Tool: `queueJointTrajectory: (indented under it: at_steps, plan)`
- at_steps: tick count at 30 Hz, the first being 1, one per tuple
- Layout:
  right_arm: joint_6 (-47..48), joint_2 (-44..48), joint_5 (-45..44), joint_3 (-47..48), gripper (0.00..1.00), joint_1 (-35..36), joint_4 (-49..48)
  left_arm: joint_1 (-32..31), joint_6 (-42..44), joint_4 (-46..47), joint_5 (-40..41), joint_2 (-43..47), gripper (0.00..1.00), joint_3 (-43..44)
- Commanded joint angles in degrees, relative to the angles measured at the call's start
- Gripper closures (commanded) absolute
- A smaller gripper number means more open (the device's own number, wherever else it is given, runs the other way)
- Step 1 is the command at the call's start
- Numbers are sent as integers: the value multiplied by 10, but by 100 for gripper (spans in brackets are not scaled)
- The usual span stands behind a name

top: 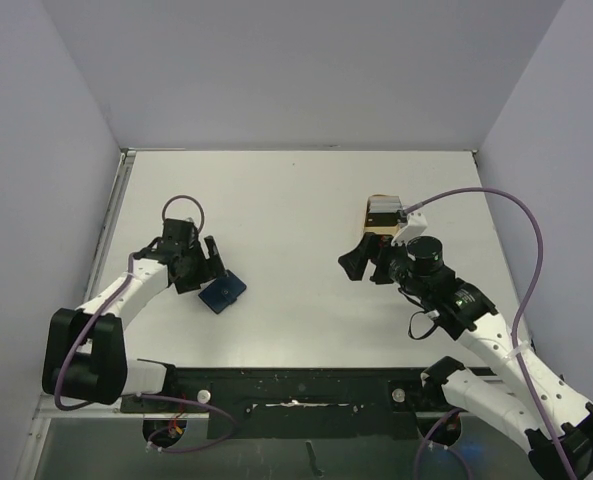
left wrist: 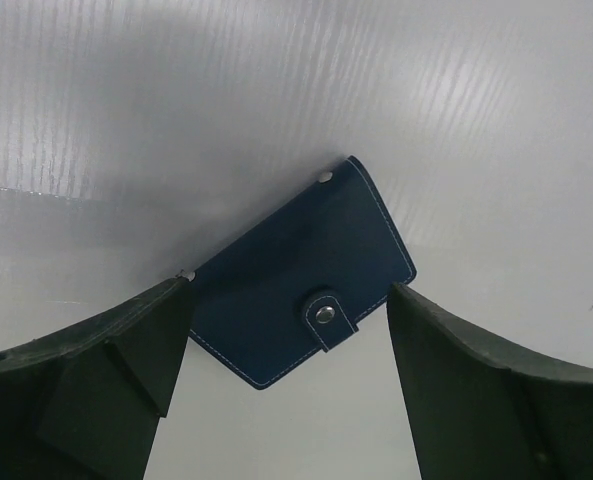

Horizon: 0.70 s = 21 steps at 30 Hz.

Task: Put the credit cards into the card holder
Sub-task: Adjust the card holder at the center of the board.

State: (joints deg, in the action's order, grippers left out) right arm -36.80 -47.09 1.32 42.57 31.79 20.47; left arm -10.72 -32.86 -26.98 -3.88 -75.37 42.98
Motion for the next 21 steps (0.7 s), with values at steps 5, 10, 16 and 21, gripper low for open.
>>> queueJointTrajectory:
  at_steps: [5,10,16,21]
  plan:
    - [16,21,-1,0,2,-3,-21,3,-14,29,-25,-34,25,-2]
    - [17,23,-3,3,2,-3,-11,-16,-33,43,-65,-29,31,-23]
    - [17,21,-17,10,2,-3,12,-74,-92,118,-117,0,34,-71]
    - [14,8,-16,11,3,-3,14,-101,-120,161,-124,-11,41,-85]
